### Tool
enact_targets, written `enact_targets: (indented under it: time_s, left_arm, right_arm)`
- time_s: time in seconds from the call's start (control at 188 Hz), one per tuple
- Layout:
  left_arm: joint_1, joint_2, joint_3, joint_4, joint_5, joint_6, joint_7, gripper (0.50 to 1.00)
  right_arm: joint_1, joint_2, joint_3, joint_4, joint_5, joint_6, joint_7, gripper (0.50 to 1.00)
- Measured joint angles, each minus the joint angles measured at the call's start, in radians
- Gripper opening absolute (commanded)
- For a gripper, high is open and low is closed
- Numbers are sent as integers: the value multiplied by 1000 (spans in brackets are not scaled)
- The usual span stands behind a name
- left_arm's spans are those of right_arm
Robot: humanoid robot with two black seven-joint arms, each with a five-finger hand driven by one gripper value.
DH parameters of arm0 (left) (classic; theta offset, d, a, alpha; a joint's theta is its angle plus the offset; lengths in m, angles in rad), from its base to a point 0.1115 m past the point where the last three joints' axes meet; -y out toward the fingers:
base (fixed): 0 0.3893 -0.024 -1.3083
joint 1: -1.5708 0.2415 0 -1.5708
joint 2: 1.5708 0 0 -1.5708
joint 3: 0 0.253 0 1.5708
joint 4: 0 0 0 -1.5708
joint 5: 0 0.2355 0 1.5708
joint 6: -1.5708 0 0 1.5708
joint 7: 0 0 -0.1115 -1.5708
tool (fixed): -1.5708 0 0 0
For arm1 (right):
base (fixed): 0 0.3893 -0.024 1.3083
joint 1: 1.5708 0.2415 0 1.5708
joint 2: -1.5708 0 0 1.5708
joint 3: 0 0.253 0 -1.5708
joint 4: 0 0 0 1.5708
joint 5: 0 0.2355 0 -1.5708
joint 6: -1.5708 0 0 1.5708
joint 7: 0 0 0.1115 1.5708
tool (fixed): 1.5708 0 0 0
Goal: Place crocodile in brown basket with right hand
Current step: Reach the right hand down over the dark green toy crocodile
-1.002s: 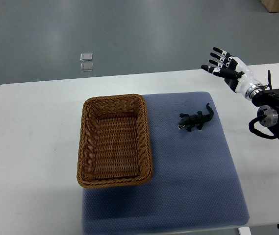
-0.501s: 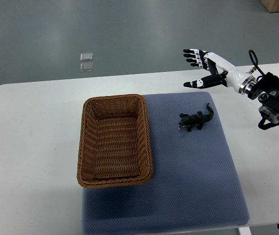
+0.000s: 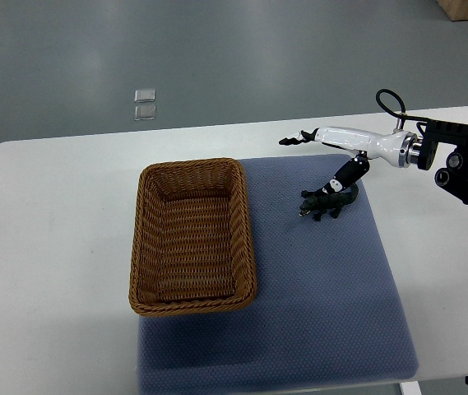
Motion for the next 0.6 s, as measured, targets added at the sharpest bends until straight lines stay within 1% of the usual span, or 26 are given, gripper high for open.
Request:
enact_targets:
  time_s: [0.187, 0.421, 0.602]
  left_arm:
    - [0, 0, -1, 0, 0, 0, 0, 1000]
    - [0, 0, -1, 0, 0, 0, 0, 1000]
    - [0, 0, -1, 0, 0, 0, 0, 1000]
  right_arm:
    - [68, -15, -157, -7, -27, -26, 0, 926]
    - [113, -16, -302, -24, -30, -114, 0, 924]
    - [142, -4, -393, -61, -41, -182, 0, 919]
